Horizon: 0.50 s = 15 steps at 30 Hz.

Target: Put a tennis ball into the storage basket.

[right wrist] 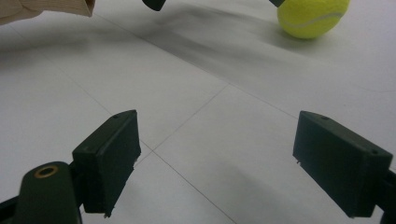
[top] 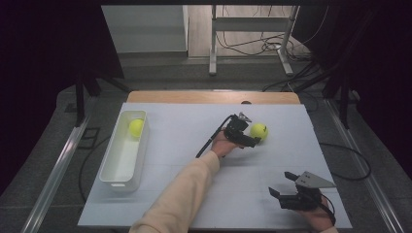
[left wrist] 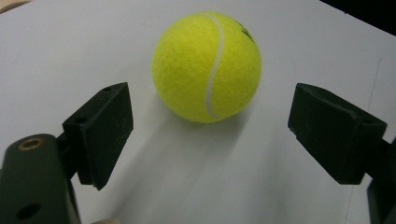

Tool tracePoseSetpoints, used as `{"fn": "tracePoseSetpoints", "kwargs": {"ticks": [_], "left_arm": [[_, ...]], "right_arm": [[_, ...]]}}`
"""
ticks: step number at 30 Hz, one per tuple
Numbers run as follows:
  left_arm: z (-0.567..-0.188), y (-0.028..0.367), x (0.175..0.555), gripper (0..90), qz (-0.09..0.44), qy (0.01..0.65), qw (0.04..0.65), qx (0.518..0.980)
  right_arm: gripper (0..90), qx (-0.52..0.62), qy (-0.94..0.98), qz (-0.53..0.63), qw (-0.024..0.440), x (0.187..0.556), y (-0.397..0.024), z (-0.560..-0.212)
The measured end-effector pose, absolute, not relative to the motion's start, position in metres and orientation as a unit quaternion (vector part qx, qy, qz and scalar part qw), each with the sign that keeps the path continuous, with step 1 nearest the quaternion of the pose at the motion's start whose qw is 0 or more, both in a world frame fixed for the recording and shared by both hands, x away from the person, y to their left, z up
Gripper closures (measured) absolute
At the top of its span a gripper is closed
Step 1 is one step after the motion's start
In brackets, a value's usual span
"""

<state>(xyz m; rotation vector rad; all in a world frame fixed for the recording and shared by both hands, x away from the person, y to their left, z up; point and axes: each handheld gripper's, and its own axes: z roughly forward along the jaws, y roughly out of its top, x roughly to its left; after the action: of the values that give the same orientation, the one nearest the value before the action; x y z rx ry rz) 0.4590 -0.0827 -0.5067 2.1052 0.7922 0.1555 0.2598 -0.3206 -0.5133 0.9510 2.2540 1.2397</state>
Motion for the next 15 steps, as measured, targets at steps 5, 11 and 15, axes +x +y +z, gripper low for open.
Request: {"fn": "tracePoseSetpoints", "kwargs": {"ticks": [5, 11, 15], "left_arm": [[-0.5067, -0.0858, 0.4619, 14.9, 0.061, 0.319, 0.431, 0.842], [-0.508, -0.0901, 0.4661, 15.0, 0.055, 0.321, 0.43, 0.842], [-0.5075, -0.093, 0.4678, 15.0, 0.055, 0.32, 0.429, 0.843]], "right_arm": [[15.2, 0.341, 0.805, 0.443, 0.199, 0.2598, -0.3207, -0.5136], [15.3, 0.343, 0.804, 0.443, 0.2, 0.2597, -0.3214, -0.513], [15.3, 0.343, 0.804, 0.444, 0.199, 0.2599, -0.3215, -0.5132]]}}
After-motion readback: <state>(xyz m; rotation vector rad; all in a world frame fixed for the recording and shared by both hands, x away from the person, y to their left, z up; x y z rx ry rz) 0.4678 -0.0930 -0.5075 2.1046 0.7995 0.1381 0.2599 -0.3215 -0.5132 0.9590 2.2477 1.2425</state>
